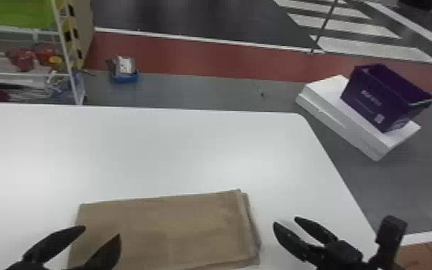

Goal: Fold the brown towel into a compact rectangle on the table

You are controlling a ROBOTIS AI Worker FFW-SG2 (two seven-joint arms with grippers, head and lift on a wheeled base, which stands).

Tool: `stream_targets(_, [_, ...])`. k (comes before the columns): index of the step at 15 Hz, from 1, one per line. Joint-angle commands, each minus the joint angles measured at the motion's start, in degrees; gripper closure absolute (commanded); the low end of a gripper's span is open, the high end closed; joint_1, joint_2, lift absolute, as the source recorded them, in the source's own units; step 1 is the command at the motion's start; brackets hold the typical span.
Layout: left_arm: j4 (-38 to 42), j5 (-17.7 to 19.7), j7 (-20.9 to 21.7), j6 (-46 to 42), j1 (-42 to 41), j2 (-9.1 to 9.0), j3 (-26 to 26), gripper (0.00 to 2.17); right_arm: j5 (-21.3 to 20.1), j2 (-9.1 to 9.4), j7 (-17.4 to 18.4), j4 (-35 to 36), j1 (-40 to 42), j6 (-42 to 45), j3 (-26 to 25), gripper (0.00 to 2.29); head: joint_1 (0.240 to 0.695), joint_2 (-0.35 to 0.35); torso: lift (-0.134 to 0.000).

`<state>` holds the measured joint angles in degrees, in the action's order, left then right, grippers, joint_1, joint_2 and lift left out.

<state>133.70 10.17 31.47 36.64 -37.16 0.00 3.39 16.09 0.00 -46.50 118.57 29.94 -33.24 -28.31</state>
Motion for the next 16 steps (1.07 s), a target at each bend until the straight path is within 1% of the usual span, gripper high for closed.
stream_targets(1, [-3.01,-1.82,-1.41,-4.33,-0.02,-0.15,-3.74,0.34,1.14,0.05,0.01,0.78,0.47,-1.0,-0.34,0.12,0.695,-0.287,-0.123])
stream_targets(2, [-3.98,-1.9,-2.99,-6.97,-0.02,-0.15,-5.33,0.36,1.49,0.05,0.01,1.66,0.83,-1.7,-0.25,0.12,0.695,-0.3,-0.123])
stream_targets(4, [-5.3,-2.52,-4.84,-9.96,-0.02,0.35,-7.7,0.63,1.58,0.05,0.09,2.54,1.09,-2.93,0.19,0.13,0.695,-0.316,-0.123])
stream_targets(5, [-5.56,-3.66,-5.72,-10.49,-0.02,0.44,-8.58,0.7,1.58,0.05,0.09,3.07,1.18,-3.63,0.63,0.13,0.695,-0.323,-0.123])
stream_targets(7, [-6.79,-4.45,-6.6,-12.25,0.15,0.44,-9.28,0.73,1.58,0.05,0.18,3.59,1.18,-4.34,1.77,0.13,0.695,-0.331,-0.123])
stream_targets(9, [-8.9,-5.42,-7.3,-14.18,0.68,0.79,-9.98,0.73,1.58,0.05,0.88,3.51,0.83,-5.04,2.56,0.13,0.695,-0.324,-0.123])
stream_targets(10, [-10.13,-5.6,-8.53,-15.41,1.03,0.79,-10.07,1.25,1.49,0.05,0.88,3.33,0.03,-7.15,2.65,0.13,0.695,-0.32,-0.123])
stream_targets(11, [-10.92,-5.86,-11.17,-15.58,1.38,0.97,-10.69,1.64,1.49,0.05,0.88,3.24,-0.67,-9.26,2.74,0.13,0.695,-0.31,-0.123])
stream_targets(12, [-11.54,-5.95,-11.96,-15.58,1.91,1.58,-10.69,1.75,1.49,0.05,0.88,3.33,-1.2,-10.49,3.18,0.13,0.695,-0.298,-0.123])
stream_targets(15, [-11.98,-6.04,-12.05,-15.76,2.26,1.85,-10.34,1.75,0.87,0.05,1.76,3.86,-1.81,-12.77,5.2,0.13,0.695,-0.264,-0.123])
stream_targets(16, [-11.98,-6.21,-12.05,-15.76,2.26,2.02,-10.25,1.75,0.52,0.05,2.73,3.77,-2.25,-13.13,5.37,0.13,0.695,-0.255,-0.123])
